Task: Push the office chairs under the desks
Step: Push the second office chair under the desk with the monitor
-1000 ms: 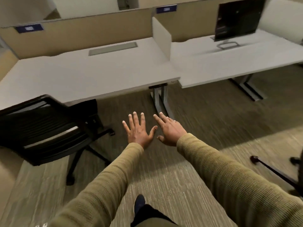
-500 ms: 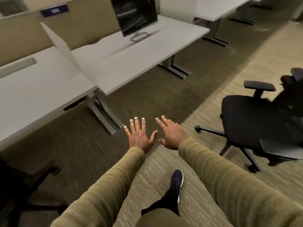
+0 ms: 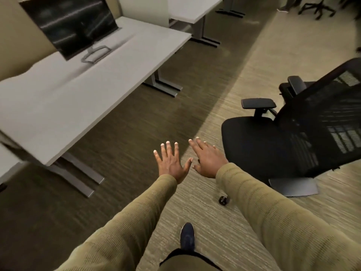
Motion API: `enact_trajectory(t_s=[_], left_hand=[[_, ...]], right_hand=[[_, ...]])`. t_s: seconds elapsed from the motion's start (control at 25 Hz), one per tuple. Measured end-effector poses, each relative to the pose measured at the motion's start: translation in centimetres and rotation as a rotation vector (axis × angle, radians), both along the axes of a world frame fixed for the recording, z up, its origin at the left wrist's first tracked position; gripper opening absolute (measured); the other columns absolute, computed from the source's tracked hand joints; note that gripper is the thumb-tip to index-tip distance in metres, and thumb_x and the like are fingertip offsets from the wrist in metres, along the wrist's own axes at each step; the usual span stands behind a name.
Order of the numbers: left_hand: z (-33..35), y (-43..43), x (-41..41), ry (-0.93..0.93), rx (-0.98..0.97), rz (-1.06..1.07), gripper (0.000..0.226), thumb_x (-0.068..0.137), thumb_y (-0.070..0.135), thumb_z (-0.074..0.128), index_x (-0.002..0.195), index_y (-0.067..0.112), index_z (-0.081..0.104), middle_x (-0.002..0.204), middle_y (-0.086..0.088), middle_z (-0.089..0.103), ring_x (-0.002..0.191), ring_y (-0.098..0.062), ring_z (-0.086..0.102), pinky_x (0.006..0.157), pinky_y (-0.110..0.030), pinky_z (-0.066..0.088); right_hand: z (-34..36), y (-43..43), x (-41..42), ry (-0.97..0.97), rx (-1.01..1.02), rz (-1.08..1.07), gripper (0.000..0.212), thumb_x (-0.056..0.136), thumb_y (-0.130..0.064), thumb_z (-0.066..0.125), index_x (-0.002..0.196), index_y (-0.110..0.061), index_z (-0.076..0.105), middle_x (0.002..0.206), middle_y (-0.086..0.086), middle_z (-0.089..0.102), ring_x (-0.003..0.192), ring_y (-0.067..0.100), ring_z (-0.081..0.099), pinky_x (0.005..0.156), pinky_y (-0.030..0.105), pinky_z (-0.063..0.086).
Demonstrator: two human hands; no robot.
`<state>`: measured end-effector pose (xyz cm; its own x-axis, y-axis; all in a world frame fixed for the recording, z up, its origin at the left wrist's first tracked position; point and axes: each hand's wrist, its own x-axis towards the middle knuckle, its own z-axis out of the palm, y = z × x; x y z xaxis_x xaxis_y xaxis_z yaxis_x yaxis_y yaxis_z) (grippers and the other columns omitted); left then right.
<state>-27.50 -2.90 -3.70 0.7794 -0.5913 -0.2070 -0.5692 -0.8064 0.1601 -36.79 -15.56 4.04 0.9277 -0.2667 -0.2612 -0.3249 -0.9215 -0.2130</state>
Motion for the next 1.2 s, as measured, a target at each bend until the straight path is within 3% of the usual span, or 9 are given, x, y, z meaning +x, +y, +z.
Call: enact_trajectory(t_s=[0.44,0.68,0.88,1.2], left_hand=[[0.5,-22.1,-8.5,0.045,-0.021,-0.245,0.092,0.091,0.076,0.013,0.16,0.017,-0.001,0.168,-0.016,-0.005,0.154,-0.034,-0.011,0.12,-0.061,-0.01],[0.7,-32.6,-20.1,0.061,-0.08,-0.151,0.091,0.091,0.076,0.02,0.16,0.02,0.005,0.168,-0.015,0.001,0.154,-0.034,-0.007,0.121,-0.061,-0.007],[1.3,-40.1,-27.9,0.103,-0.141,-0.119,0.097,0.083,0.081,0.009,0.16,0.021,0.005,0.169,-0.012,0.002,0.155,-0.031,-0.007,0.12,-0.06,-0.01],[2.5,-53.8,-31.3,0.102,-0.259,-0.084,0.102,0.078,0.082,0.005,0.161,0.023,0.008,0.169,-0.01,0.006,0.155,-0.029,-0.005,0.121,-0.058,-0.009]], right_hand=[[0.9,-18.8,-11.7,-0.027,0.019,-0.243,0.092,0.093,-0.041,0.063,0.159,-0.027,0.001,0.167,0.005,0.004,0.152,0.029,0.015,0.122,0.049,0.021],[2.7,-29.1,-23.7,-0.058,-0.027,-0.146,0.094,0.092,-0.043,0.064,0.158,-0.03,0.0,0.167,0.004,0.006,0.151,0.028,0.018,0.121,0.049,0.023],[4.6,-37.3,-31.5,-0.065,-0.061,-0.114,0.093,0.091,-0.046,0.063,0.158,-0.03,0.0,0.167,0.004,0.008,0.15,0.027,0.021,0.12,0.047,0.025],[7.1,-50.7,-34.6,-0.056,-0.126,0.021,0.091,0.092,-0.048,0.061,0.158,-0.029,0.002,0.167,0.004,0.012,0.15,0.027,0.022,0.12,0.047,0.026]])
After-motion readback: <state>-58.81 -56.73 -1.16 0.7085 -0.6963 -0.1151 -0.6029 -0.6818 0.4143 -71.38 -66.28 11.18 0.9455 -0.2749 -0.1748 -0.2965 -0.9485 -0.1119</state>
